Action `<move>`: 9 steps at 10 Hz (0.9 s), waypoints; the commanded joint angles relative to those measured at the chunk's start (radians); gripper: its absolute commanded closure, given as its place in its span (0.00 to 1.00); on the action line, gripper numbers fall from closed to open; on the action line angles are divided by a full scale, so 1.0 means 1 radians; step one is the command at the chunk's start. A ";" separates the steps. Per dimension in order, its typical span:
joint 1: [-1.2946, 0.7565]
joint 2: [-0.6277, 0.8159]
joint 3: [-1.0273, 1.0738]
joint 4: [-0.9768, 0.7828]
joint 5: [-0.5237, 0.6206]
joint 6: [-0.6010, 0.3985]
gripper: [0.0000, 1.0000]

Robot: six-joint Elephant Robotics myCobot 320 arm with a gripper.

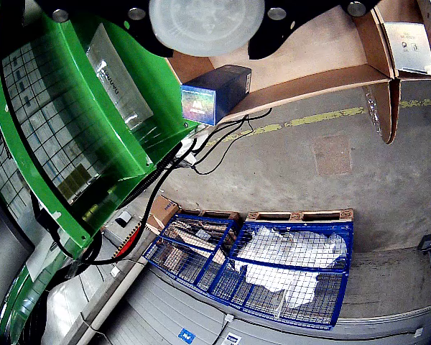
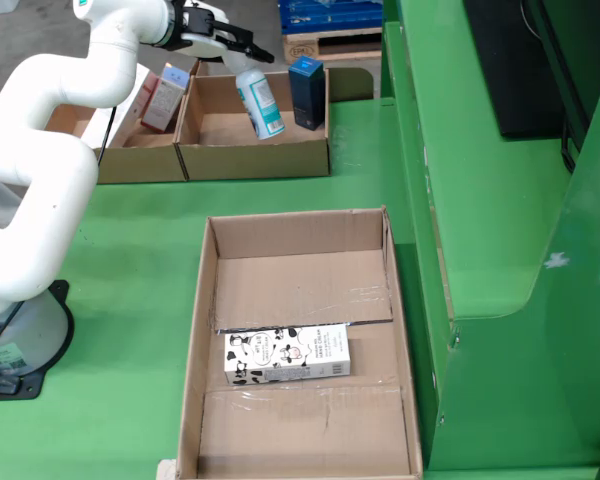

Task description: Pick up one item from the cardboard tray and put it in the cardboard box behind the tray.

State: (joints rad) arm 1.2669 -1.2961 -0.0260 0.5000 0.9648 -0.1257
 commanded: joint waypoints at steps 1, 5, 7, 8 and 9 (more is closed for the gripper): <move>0.004 0.031 0.026 0.012 -0.012 0.000 1.00; -0.007 0.016 0.026 0.012 -0.012 -0.011 1.00; -0.013 0.004 0.026 0.012 -0.012 -0.001 1.00; -0.013 0.004 0.026 0.012 -0.011 -0.005 1.00; -0.027 -0.031 0.026 0.012 -0.012 -0.005 1.00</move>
State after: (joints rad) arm 1.2608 -1.3223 -0.0276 0.5000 0.9648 -0.1304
